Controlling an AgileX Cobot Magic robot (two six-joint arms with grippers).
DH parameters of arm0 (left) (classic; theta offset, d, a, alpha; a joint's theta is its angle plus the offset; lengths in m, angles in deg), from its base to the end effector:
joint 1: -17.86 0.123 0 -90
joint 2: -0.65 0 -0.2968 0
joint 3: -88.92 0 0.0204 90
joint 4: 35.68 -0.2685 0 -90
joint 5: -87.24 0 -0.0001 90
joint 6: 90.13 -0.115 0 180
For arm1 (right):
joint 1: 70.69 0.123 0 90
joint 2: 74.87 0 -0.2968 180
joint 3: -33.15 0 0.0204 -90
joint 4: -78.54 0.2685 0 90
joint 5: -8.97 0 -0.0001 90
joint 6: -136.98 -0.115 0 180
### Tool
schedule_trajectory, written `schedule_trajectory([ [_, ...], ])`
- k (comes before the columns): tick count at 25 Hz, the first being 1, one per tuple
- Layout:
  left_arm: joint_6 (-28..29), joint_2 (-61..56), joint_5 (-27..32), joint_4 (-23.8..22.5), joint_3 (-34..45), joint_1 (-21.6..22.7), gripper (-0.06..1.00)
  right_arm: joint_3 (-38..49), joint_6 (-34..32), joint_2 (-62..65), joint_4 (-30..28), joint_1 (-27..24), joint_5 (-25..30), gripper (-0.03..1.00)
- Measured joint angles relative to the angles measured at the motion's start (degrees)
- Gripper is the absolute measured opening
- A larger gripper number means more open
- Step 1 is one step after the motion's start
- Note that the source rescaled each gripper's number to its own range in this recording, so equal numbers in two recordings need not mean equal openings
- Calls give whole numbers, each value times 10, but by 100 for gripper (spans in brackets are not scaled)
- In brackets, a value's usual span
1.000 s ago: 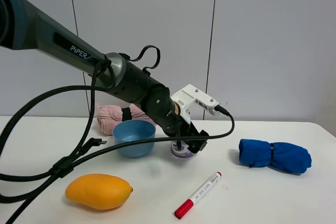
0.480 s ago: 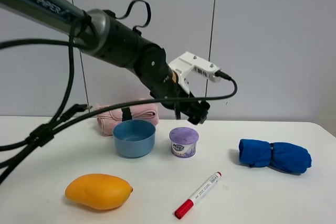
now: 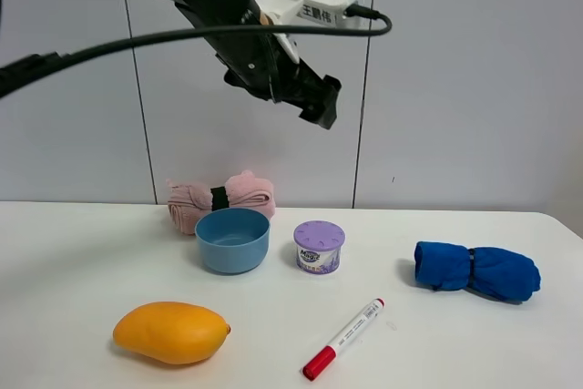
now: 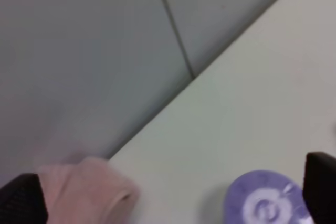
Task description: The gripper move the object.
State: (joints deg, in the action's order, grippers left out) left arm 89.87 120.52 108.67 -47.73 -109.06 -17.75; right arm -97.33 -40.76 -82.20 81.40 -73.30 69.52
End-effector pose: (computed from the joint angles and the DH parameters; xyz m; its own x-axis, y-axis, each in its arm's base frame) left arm 0.4206 -0.2904 0.2827 -0.3300 0.4754 -0.8155 0.6044 0.7700 0.2043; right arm 0.0215 0.0040 0.2719 -0.4593 0.0060 -0.8883 0.0001 1.0000 0.0068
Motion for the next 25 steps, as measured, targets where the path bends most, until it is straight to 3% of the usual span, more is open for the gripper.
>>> schedule_trajectory([
  [14, 0, -62, 182, 0, 8, 199, 99, 0, 0, 0, 0, 0, 0, 100],
  [20, 0, -134, 194, 14, 72, 285, 99, 0, 0, 0, 0, 0, 0, 100],
  [25, 3, -223, 176, 20, 176, 346, 100, 0, 0, 0, 0, 0, 0, 100],
])
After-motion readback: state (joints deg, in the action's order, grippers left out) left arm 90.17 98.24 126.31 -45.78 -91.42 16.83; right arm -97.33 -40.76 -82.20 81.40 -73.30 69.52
